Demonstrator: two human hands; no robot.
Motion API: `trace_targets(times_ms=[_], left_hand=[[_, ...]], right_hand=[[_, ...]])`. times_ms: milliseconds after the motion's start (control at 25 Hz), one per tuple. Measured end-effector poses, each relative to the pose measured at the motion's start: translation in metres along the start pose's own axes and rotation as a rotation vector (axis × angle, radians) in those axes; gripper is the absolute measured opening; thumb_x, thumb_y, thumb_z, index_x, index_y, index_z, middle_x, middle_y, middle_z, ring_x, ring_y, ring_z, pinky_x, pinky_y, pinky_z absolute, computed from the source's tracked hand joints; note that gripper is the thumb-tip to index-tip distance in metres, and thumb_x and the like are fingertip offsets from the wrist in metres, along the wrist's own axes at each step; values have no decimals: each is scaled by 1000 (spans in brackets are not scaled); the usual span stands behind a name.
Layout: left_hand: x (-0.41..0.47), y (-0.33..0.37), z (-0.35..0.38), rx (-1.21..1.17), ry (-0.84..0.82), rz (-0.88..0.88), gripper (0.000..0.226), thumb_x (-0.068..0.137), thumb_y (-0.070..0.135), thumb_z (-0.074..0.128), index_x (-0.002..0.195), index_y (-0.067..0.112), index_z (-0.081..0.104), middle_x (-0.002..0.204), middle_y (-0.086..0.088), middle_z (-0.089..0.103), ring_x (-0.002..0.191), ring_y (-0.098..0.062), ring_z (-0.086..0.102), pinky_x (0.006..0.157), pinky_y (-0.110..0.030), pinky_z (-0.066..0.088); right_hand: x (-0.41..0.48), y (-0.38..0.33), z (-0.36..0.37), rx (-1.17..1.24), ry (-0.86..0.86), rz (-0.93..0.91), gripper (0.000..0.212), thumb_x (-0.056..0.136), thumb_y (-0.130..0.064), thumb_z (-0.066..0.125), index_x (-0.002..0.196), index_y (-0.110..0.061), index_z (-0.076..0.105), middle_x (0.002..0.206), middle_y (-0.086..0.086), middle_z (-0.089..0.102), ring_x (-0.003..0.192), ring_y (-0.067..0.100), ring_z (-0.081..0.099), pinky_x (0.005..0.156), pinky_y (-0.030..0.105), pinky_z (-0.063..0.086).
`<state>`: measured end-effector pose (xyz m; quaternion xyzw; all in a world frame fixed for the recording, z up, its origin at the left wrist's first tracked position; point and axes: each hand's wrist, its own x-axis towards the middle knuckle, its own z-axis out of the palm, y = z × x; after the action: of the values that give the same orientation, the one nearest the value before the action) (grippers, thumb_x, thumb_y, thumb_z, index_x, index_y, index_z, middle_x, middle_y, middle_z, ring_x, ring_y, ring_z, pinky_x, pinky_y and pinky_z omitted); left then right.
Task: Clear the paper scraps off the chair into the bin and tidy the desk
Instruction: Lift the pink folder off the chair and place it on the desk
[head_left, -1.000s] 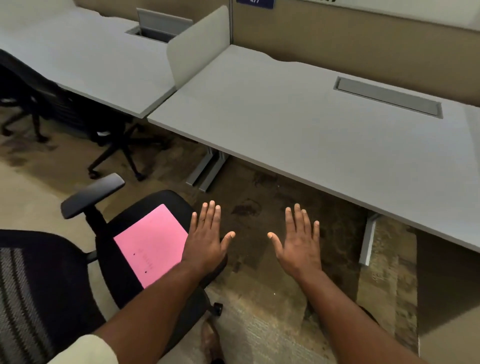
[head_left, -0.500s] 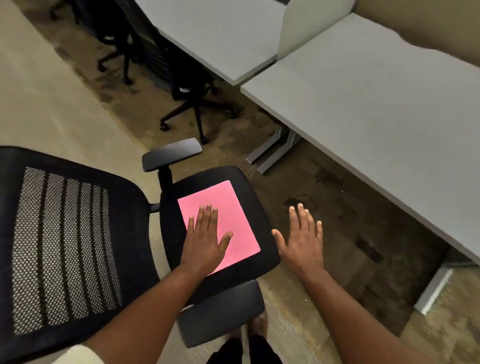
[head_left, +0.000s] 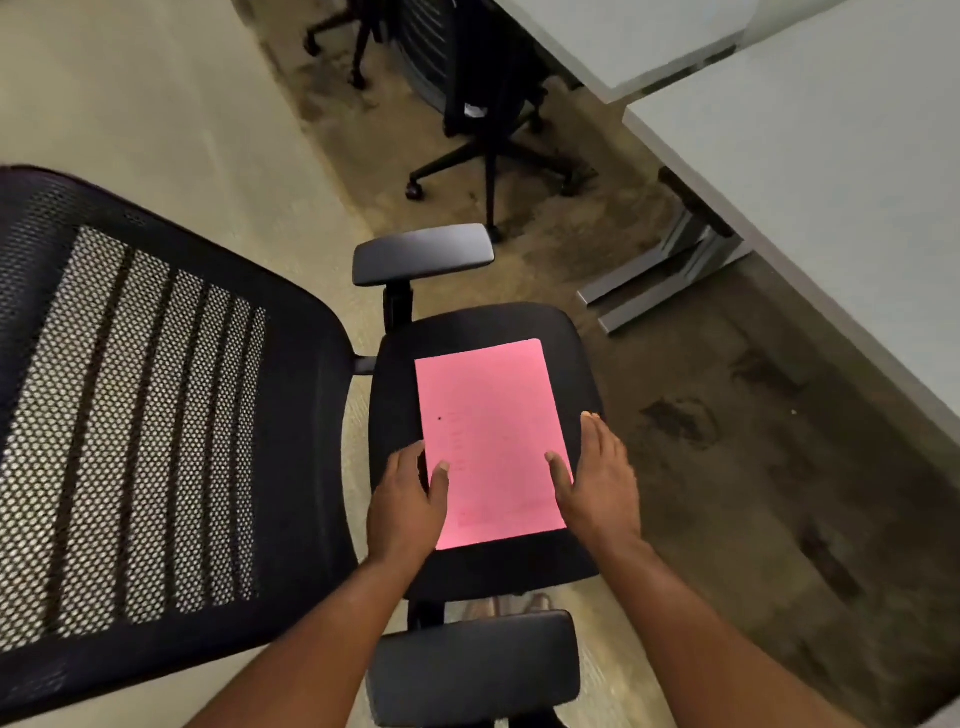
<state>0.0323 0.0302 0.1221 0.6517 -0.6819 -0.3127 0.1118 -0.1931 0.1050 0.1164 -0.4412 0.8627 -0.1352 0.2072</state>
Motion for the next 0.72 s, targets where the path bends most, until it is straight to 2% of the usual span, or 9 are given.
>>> trace_targets(times_ms=[80,160,240,320,360,440,600,720], left_hand=[[11,-13,19,-110,-1,-160,32,99,35,57,127,21,60,122,0,66,94,-14,63,75,-29,51],[27,-24,40,-228,-16,-321,24,98,25,60,119,16,64,111,-1,69,90,-17,63,71,-26,44],[43,-35,62,-349,-85,-479,32,97,19,62,127,9,60,117,-7,67,99,-22,61,79,-28,45],[56,-41,77,-454,-169,-602,49,97,18,63,141,4,48,132,-12,61,111,-27,61,95,-37,51],[60,-45,84,-484,-186,-639,53,97,17,63,145,4,44,135,-14,60,115,-31,61,100,-44,51],[69,-50,95,-491,-176,-673,53,96,17,62,144,5,45,134,-15,62,114,-35,63,100,-50,52],[79,-51,107,-503,-145,-716,36,100,23,55,132,7,52,125,-17,66,108,-38,64,97,-52,53],[82,-51,110,-548,-111,-754,30,104,29,46,123,7,53,116,-18,66,103,-38,65,94,-54,55]], right_hand=[[11,5,27,62,-24,41,70,100,-51,48,156,-18,22,161,5,32,145,25,32,114,43,35],[22,10,53,109,-40,87,68,99,-46,53,154,-17,26,156,7,39,140,28,40,109,44,40],[31,16,78,142,-76,135,68,98,-43,55,153,-15,28,154,10,42,136,30,43,108,47,43],[36,22,96,152,-109,174,69,97,-42,57,153,-13,29,152,11,44,135,33,44,108,49,42],[38,24,105,139,-109,178,67,96,-41,58,151,-12,31,150,13,46,133,34,45,108,49,42],[41,26,116,102,-74,171,63,95,-38,60,146,-10,37,143,15,50,127,35,47,106,50,41],[51,22,121,145,-33,218,66,95,-38,60,147,-5,37,137,19,49,123,37,47,103,49,40],[60,21,124,247,-23,320,62,97,-43,57,144,-7,40,136,15,50,121,35,52,96,45,47]])
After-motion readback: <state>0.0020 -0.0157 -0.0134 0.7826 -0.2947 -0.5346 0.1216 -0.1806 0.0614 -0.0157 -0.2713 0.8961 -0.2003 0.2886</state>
